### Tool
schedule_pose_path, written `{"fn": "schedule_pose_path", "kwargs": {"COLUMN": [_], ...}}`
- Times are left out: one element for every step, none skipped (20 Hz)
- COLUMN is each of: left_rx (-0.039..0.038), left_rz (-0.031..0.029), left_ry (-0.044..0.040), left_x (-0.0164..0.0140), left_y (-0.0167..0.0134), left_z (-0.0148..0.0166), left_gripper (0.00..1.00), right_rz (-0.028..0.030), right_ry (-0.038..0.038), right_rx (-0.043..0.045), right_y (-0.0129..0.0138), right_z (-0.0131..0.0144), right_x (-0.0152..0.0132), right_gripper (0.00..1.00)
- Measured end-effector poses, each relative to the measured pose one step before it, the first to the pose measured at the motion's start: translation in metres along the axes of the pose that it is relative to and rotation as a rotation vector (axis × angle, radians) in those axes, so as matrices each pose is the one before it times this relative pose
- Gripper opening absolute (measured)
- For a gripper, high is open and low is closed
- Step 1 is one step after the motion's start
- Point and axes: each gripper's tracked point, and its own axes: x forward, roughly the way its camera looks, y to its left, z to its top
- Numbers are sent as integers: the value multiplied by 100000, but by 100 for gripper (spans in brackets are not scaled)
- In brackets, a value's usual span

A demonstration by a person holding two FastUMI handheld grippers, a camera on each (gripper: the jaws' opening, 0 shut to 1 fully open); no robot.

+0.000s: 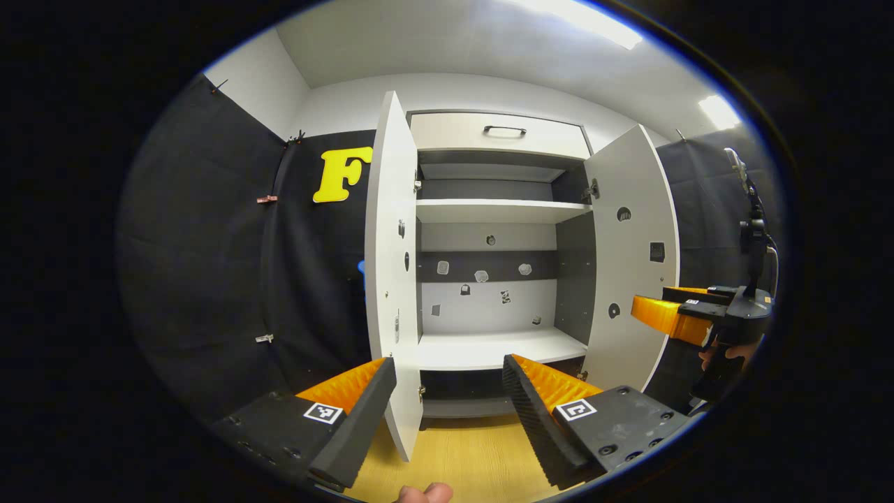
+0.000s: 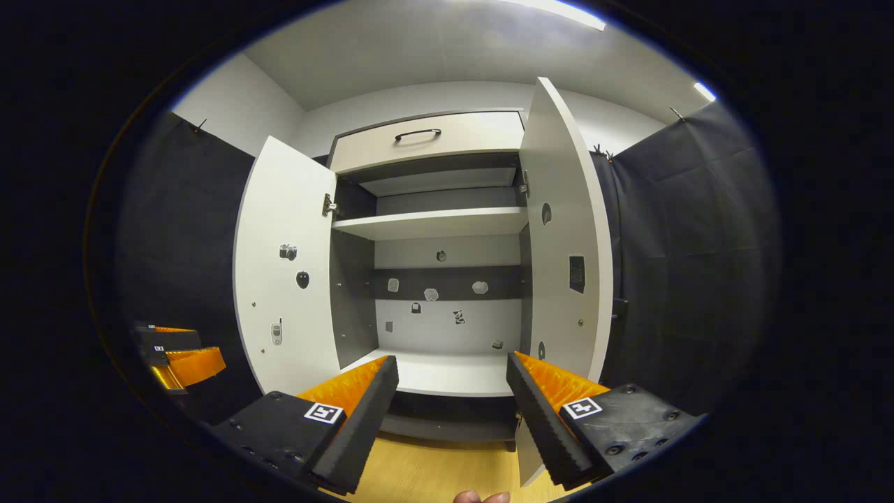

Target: Open the right door of the double-door shoe cabinet with the right hand, and open the left door with the left hand.

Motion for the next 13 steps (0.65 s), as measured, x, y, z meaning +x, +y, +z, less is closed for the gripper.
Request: {"fn": "schedule_pose_path", "kwargs": {"left_rx": [-133, -171, -168, 48, 137, 183, 231, 253, 359, 225, -19, -388, -453], "left_rz": [-168, 153, -285, -728, -634, -480, -642, -744, -302, 496, 324, 62, -186], "left_ry": [601, 296, 466, 363, 388, 17, -37, 57, 100, 338, 280, 186, 261], "left_x": [197, 60, 177, 108, 85, 154, 208, 208, 133, 159, 188, 221, 169], "left_y": [-243, -77, -177, -288, -293, -158, -176, -186, -98, 112, 90, -65, -182], "left_z": [-127, -132, -104, -120, -129, 21, -25, -24, -8, -44, -85, -47, -49], "left_gripper": [95, 95, 95, 95, 95, 95, 95, 95, 95, 95, 95, 95, 95], "right_rz": [-218, -211, -503, -504, -825, -582, -668, -853, -904, -786, -629, -557, -135], "right_ry": [173, -482, -541, -605, -235, -404, -121, -286, -113, -140, 239, 248, 192], "right_rx": [93, 150, 85, 40, 37, 139, 267, 127, -132, -285, -397, -344, -50], "right_y": [-90, -4, -39, -140, -221, -179, -215, -246, -305, -323, -260, -344, -333], "right_z": [45, 145, 190, 288, 125, 93, 144, 101, 101, 39, -6, 27, 20], "right_x": [-90, 62, -4, -108, -1, 120, -73, -15, 7, 60, 15, -65, -220], "right_gripper": [98, 98, 98, 98, 98, 98, 98, 98, 98, 98, 98, 98, 98]}}
